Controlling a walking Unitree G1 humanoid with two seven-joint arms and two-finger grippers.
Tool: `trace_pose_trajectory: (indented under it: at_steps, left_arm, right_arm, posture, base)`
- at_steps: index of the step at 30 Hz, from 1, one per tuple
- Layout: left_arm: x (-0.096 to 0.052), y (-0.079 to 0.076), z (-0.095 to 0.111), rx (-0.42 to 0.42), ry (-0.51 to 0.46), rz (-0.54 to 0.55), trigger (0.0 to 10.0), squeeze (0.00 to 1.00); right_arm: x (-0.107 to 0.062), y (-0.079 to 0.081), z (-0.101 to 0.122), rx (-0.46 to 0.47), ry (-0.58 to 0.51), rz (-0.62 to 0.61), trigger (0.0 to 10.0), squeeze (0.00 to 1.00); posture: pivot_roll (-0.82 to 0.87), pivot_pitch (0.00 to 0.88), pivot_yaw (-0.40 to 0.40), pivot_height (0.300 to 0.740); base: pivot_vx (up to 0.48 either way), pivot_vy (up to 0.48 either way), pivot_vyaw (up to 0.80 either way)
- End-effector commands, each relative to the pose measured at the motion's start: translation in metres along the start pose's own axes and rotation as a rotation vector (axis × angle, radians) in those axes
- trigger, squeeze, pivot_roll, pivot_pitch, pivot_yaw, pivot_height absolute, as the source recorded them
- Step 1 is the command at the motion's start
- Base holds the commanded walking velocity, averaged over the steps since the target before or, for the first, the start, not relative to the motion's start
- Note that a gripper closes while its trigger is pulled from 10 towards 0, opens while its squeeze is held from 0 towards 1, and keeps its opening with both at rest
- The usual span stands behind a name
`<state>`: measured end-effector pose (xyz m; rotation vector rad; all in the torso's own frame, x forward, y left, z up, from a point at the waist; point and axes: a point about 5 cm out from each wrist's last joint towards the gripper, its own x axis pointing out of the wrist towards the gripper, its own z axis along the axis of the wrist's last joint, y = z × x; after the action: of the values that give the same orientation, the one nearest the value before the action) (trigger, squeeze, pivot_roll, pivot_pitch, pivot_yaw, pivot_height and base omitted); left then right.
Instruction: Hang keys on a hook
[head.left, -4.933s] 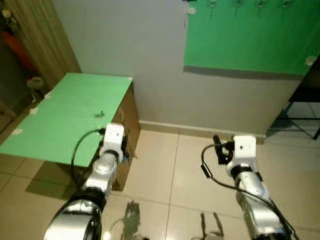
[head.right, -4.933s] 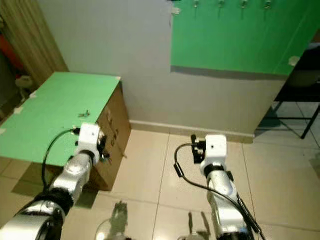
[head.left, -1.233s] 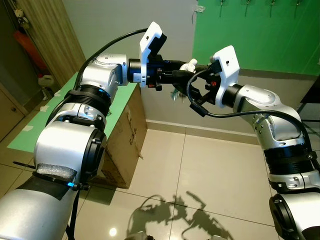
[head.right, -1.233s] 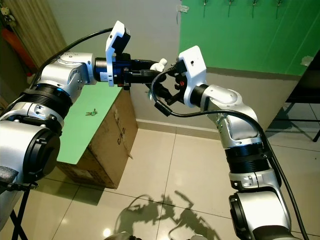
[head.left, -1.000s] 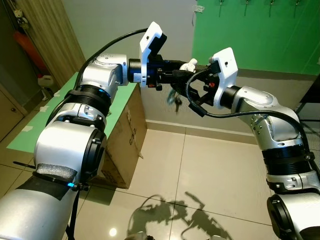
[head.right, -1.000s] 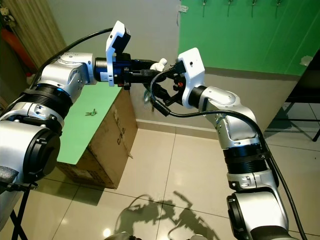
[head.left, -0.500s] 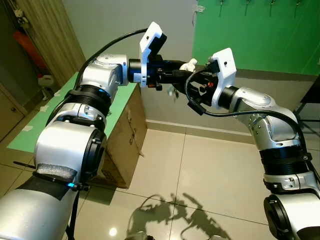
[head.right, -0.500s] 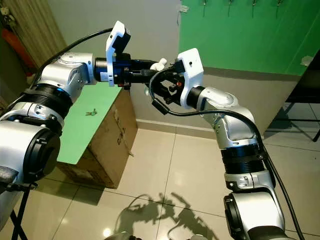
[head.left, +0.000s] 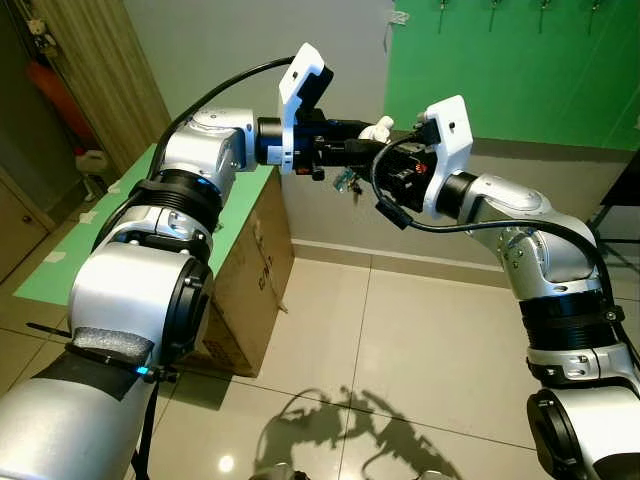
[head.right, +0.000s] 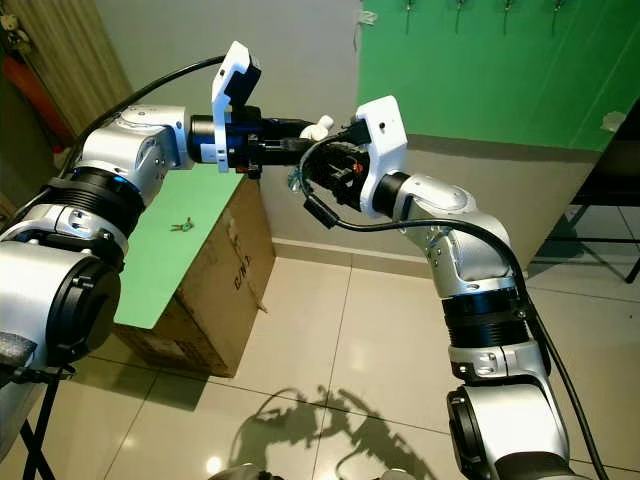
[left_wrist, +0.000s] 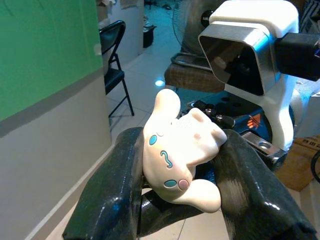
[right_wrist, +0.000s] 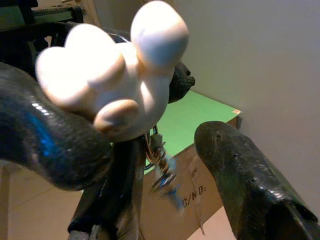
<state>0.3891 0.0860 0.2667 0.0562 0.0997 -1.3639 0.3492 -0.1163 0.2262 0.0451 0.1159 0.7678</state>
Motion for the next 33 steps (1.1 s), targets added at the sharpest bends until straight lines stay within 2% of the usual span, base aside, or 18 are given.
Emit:
trace_pose_trajectory:
  at_steps: [1,20,23,27,28,33]
  left_arm:
    - [-0.002,0.001,0.008,0.007,-0.017,0.011,10.0,0.00]
    - [0.000,0.001,0.003,-0.001,-0.016,0.027,10.0,0.00]
    - [0.002,0.004,0.000,0.040,-0.001,0.082,10.0,0.00]
    - [0.003,0.003,-0.003,0.074,0.005,0.086,10.0,0.00]
    - [0.003,0.003,-0.004,0.072,0.005,0.091,10.0,1.00]
    - [0.003,0.004,-0.003,0.055,-0.006,0.101,10.0,1.00]
  right_arm:
    - [-0.001,0.004,0.006,-0.010,-0.024,0.012,0.0,0.00]
    - [-0.002,0.011,0.002,0.008,-0.037,0.027,0.0,0.00]
    - [-0.002,0.011,0.001,0.012,-0.037,0.028,0.0,0.00]
    - [-0.002,0.012,-0.001,0.019,-0.036,0.029,0.0,0.00]
    - [-0.002,0.012,-0.001,0.020,-0.036,0.029,0.0,0.00]
    - [-0.002,0.013,-0.002,0.023,-0.036,0.030,0.0,0.00]
  posture:
    - [-0.21,0.000,0.122,0.740]
    - [-0.21,0.000,0.122,0.740]
    - [-0.21,0.000,0.119,0.740]
    - [-0.21,0.000,0.119,0.740]
    - [-0.21,0.000,0.117,0.740]
    - [-0.21,0.000,0.116,0.740]
  base:
    - [0.000,0.000,0.00]
    - [0.000,0.000,0.00]
    - [0.000,0.000,0.00]
    - [0.000,0.000,0.00]
    - [0.000,0.000,0.00]
    - [0.000,0.000,0.00]
